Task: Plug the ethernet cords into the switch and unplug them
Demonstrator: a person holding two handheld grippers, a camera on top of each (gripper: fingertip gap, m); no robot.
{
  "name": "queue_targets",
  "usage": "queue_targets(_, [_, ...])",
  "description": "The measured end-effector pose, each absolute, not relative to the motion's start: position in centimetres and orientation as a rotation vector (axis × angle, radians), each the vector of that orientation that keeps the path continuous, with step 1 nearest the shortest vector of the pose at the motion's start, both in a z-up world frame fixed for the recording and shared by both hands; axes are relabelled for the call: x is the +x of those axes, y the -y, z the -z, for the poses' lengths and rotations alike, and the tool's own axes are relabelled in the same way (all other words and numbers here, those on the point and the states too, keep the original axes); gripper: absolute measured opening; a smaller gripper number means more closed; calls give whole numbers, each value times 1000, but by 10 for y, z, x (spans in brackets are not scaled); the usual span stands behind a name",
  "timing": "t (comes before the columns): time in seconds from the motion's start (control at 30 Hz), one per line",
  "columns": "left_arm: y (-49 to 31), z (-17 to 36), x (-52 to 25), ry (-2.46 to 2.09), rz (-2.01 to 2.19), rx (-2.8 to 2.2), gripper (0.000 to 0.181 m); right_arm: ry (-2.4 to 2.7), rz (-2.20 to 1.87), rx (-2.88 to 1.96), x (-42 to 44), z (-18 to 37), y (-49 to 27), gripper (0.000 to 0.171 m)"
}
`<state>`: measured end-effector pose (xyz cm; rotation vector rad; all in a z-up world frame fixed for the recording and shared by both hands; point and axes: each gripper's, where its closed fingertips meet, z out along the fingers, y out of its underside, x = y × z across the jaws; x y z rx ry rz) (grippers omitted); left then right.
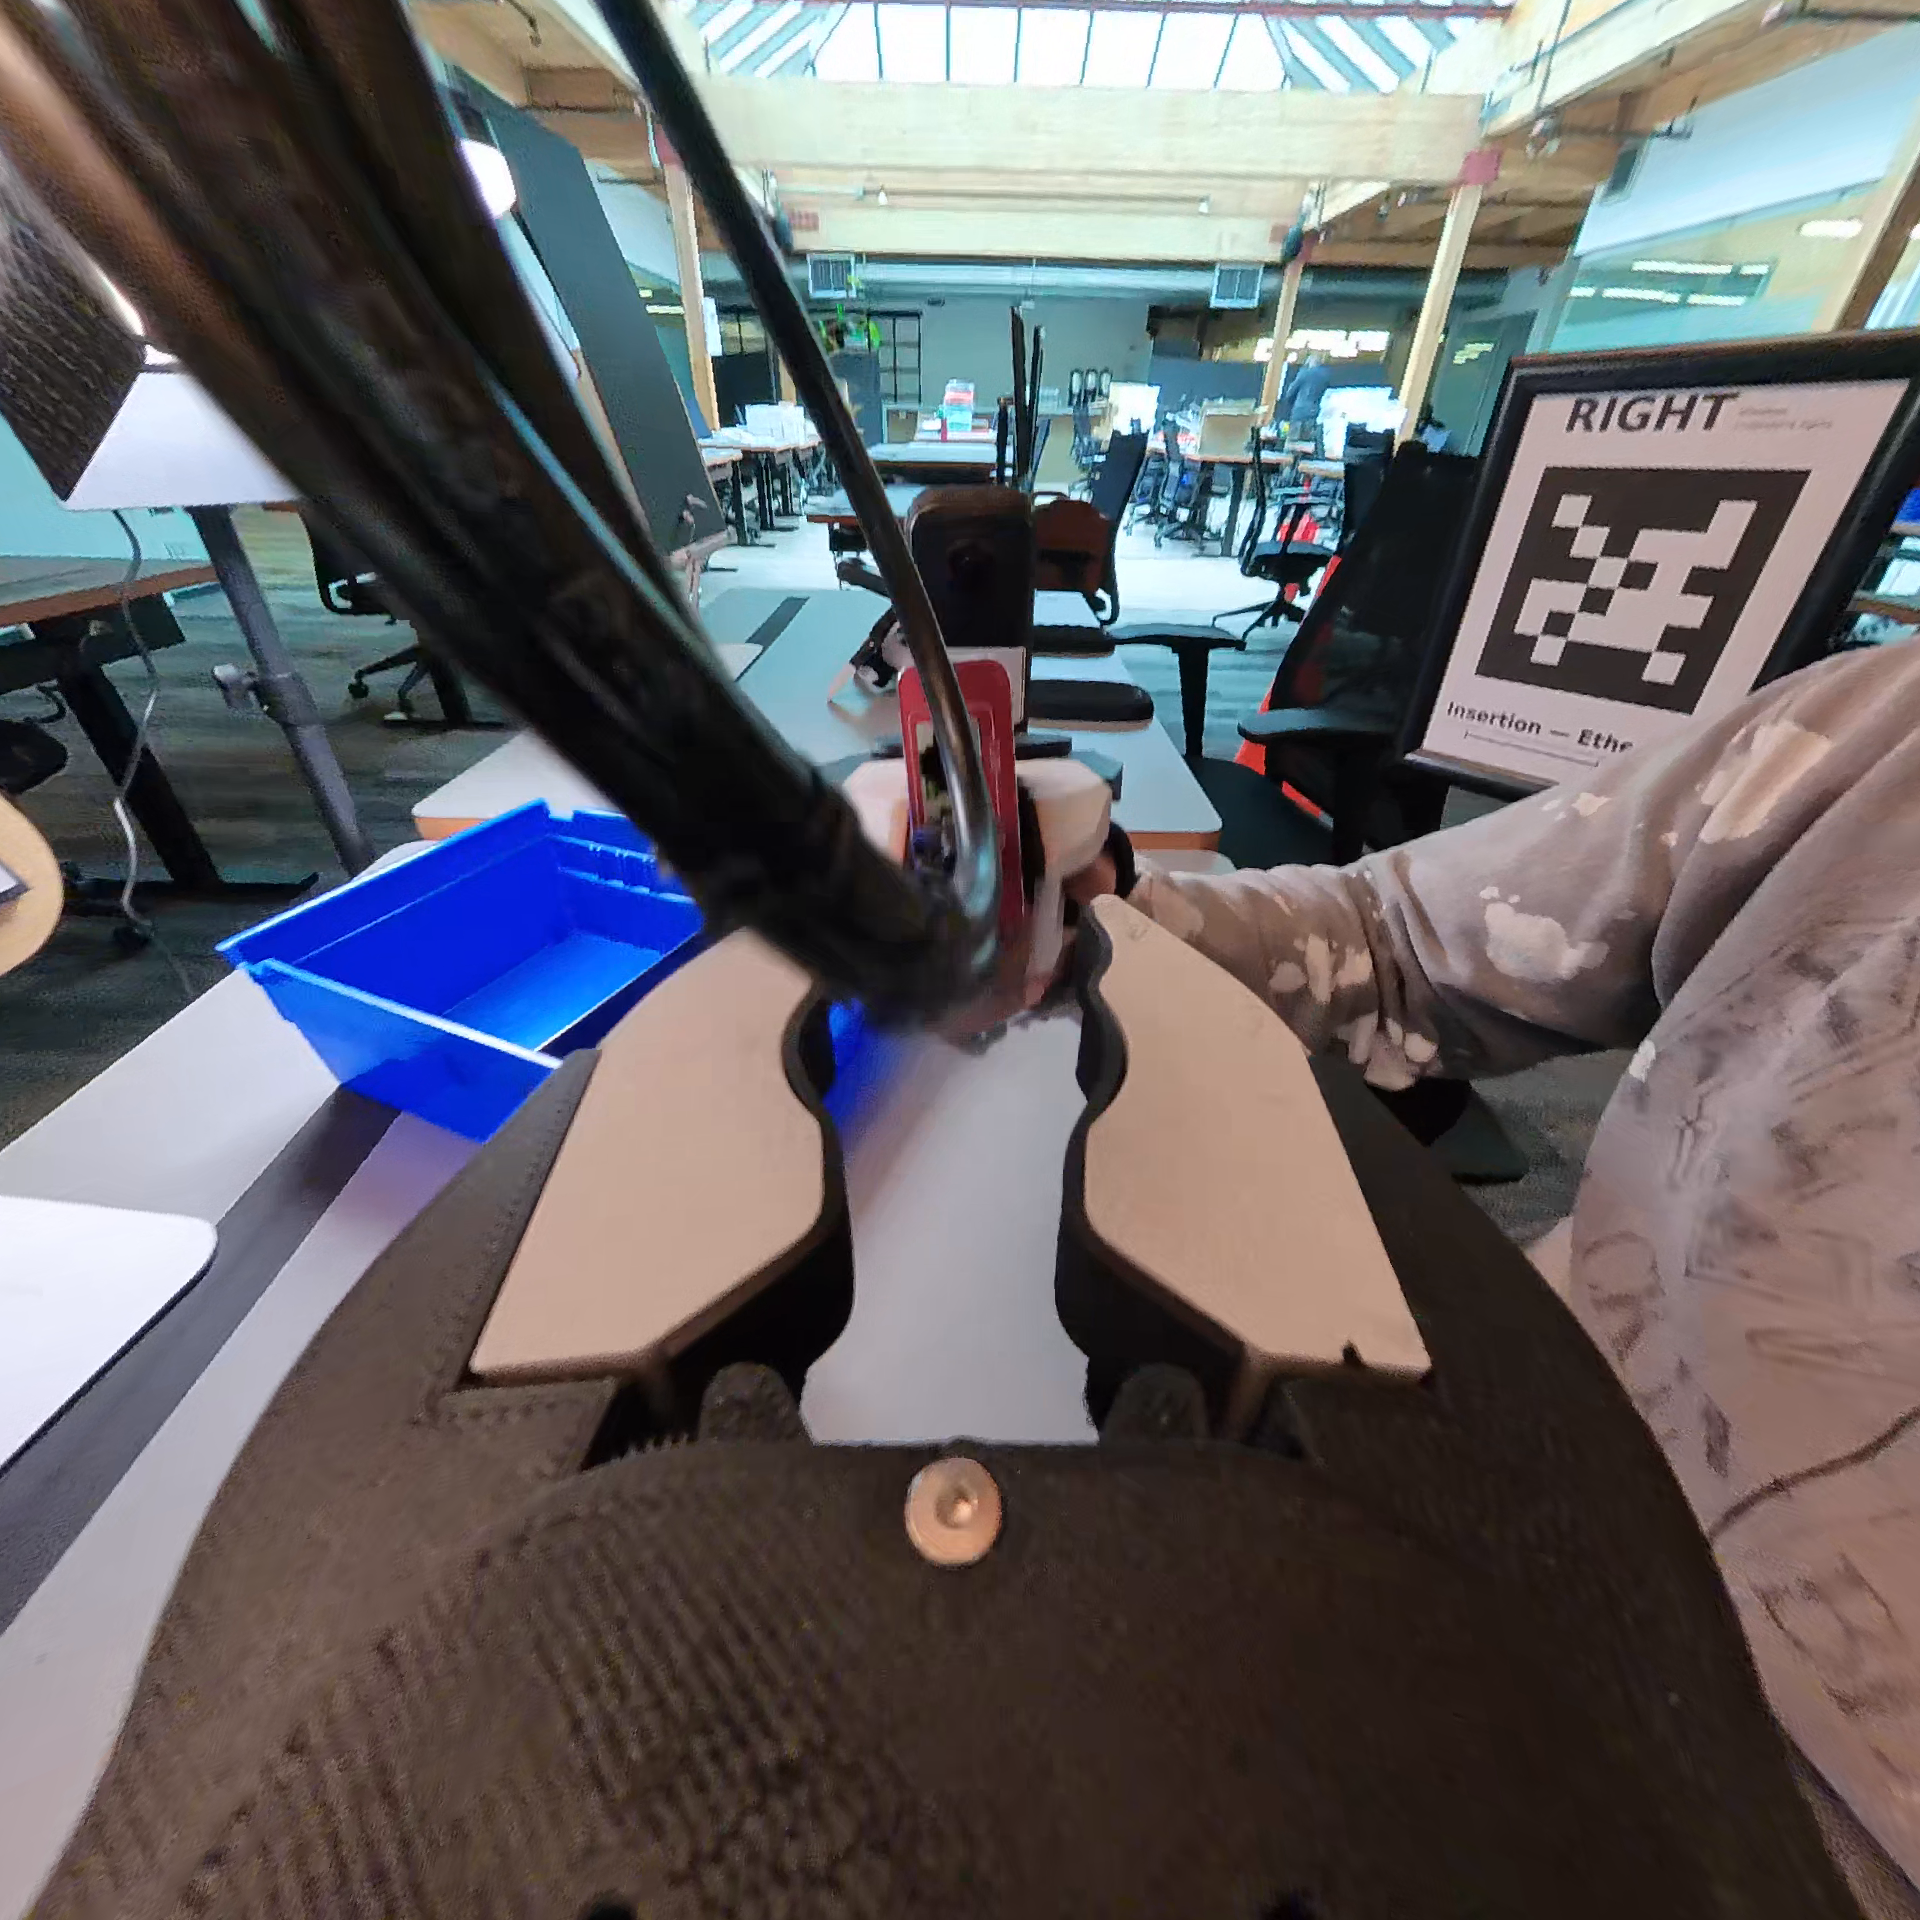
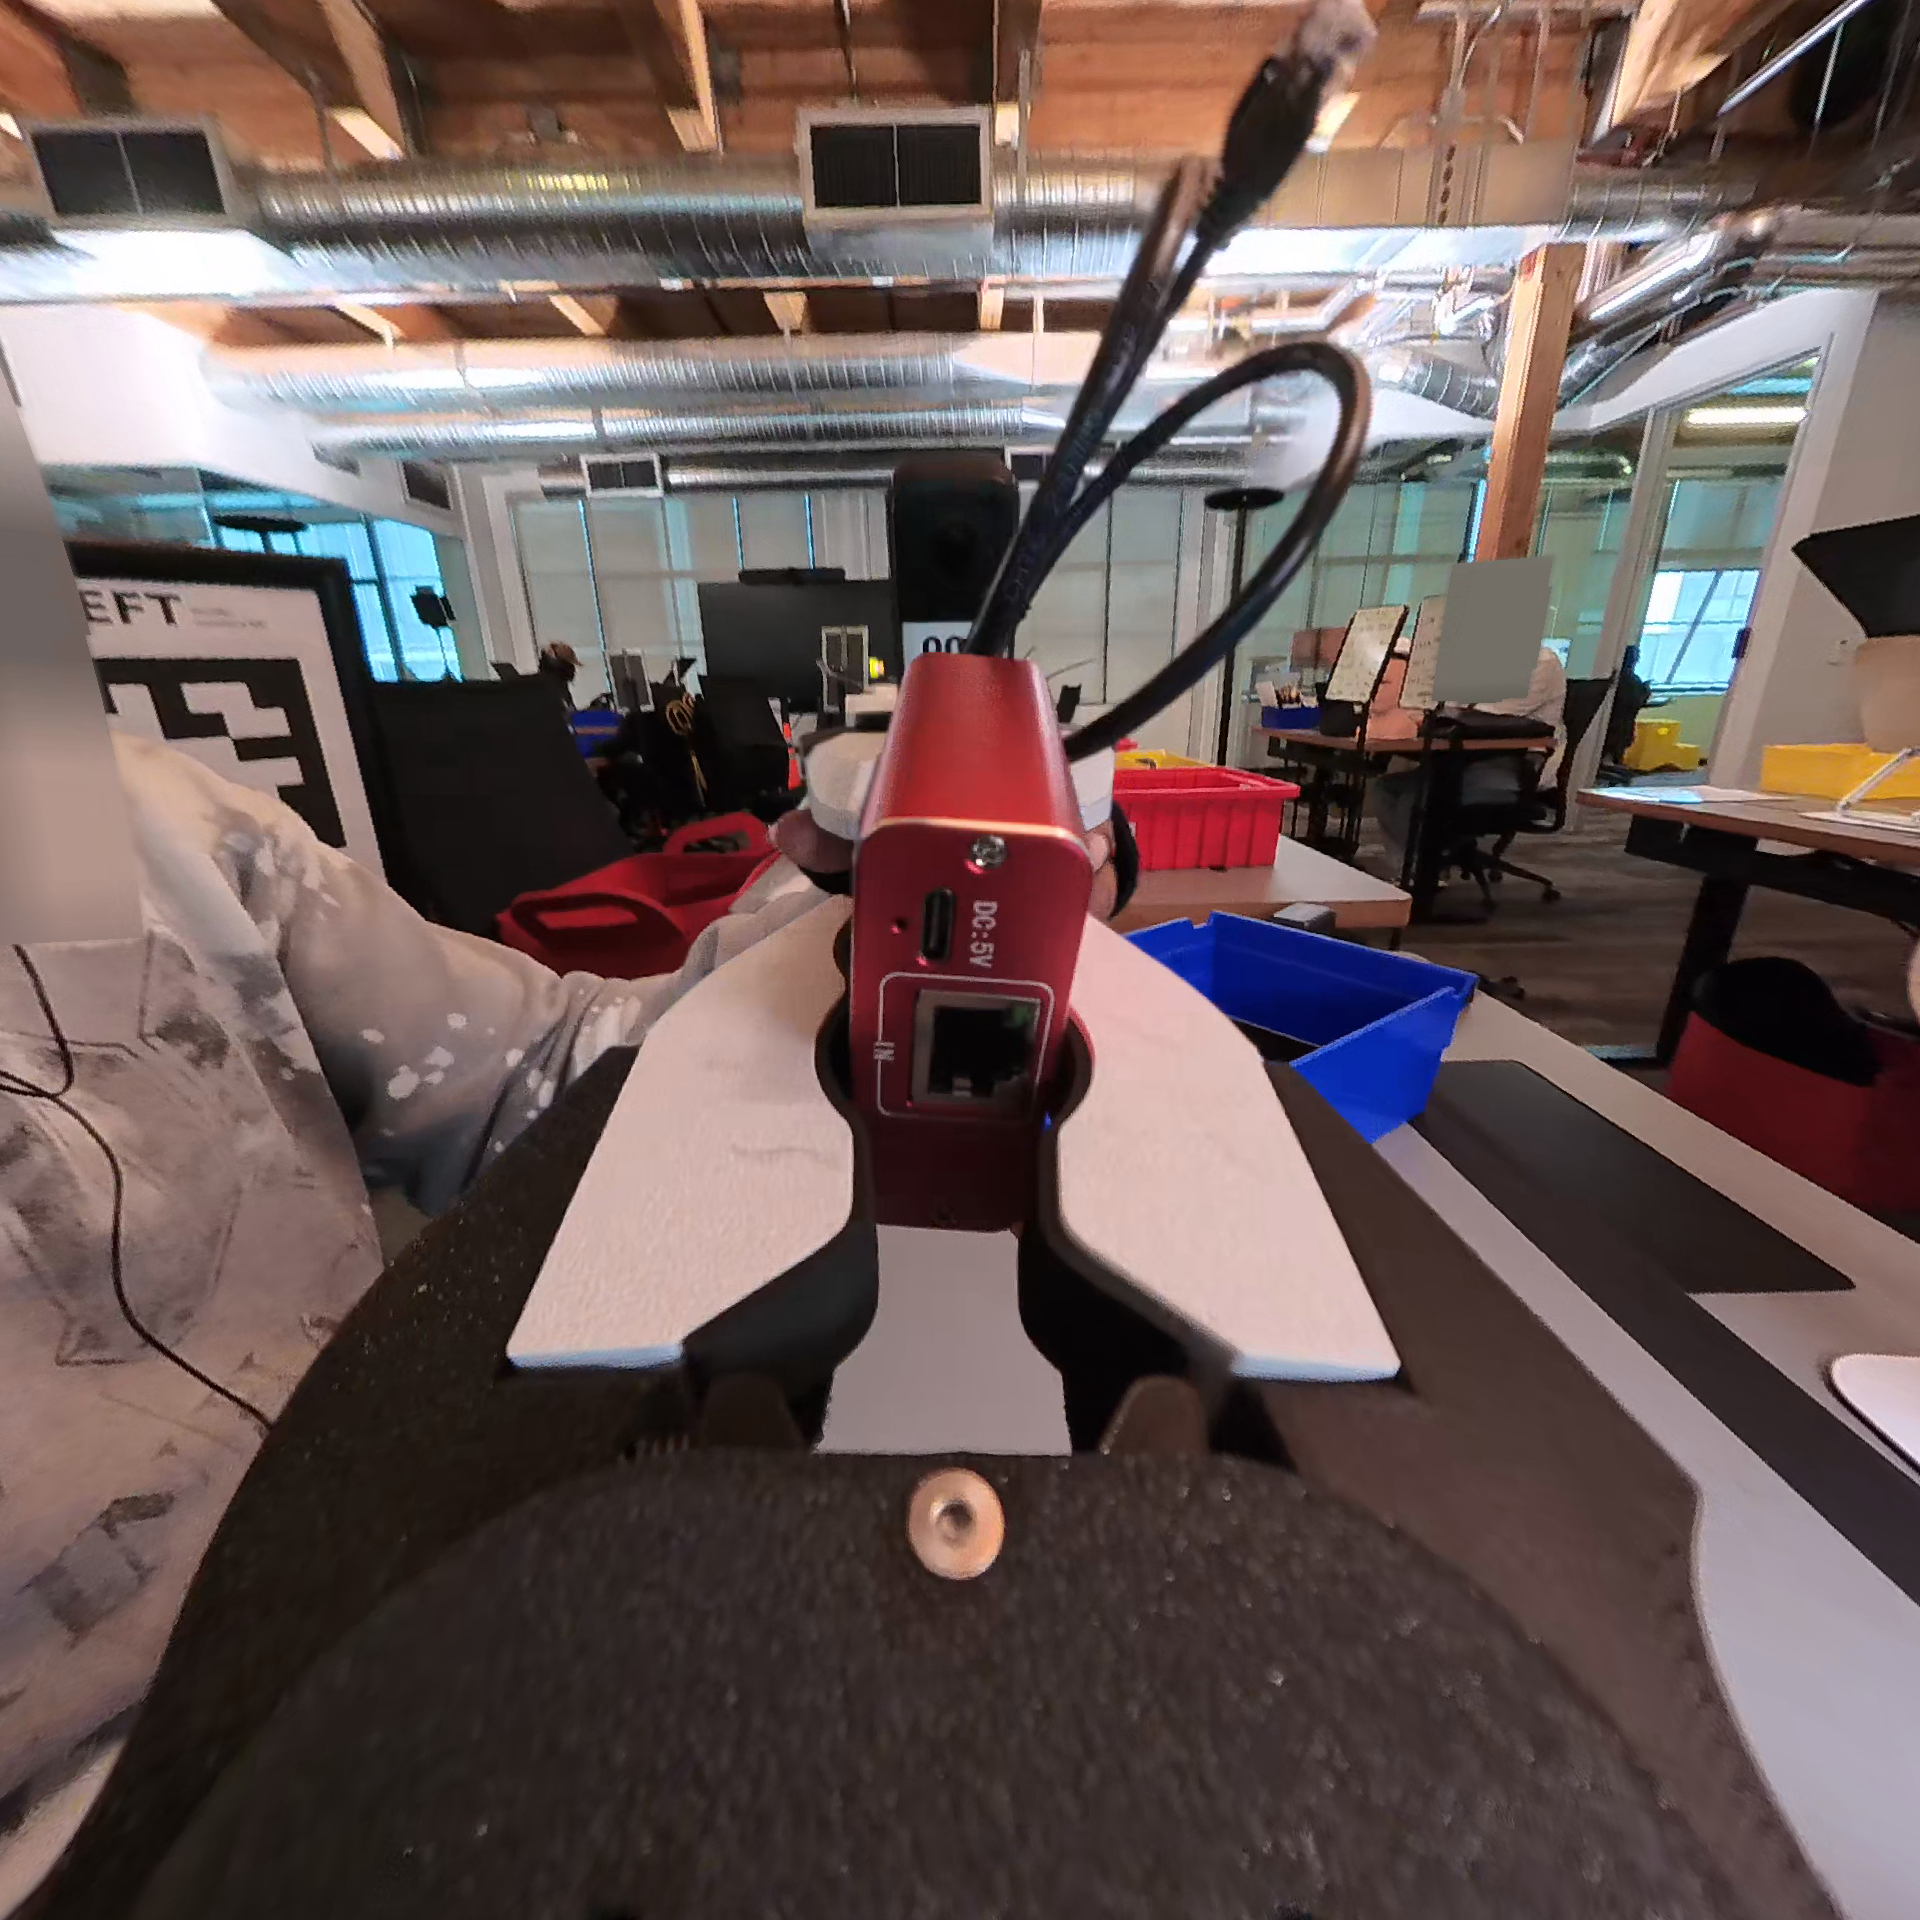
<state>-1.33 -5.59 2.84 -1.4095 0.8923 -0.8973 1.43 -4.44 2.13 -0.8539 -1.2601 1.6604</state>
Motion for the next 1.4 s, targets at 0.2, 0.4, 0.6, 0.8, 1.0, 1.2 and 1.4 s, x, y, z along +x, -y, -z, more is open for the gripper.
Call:
queue_targets(0.2, [40,-21,-67,-823,715,-1521,43,1170,-1730,-828,26,-33,34,28])
queue_targets(0.4, [8,2,-146,-594,409,-1730,41,1164,-1710,-804,30,-40,35,28])
queue_targets(0.6, [-4,69,-275,-287,-153,-2129,41,1170,-1671,-802,33,-43,34,29])
queue_targets(0.8, [2,133,-327,-128,-167,-2348,40,1188,-1656,-800,34,-42,34,28])
queue_targets(1.0, [-7,172,-326,-261,-249,-2440,38,1185,-1660,-805,34,-40,32,28])
queue_targets(1.2, [-11,190,-333,-441,-458,-2430,34,1168,-1667,-784,40,-47,31,29])
queue_targets(1.4, [-15,200,-340,-586,-645,-2383,19,1154,-1677,-771,45,-51,29,29])
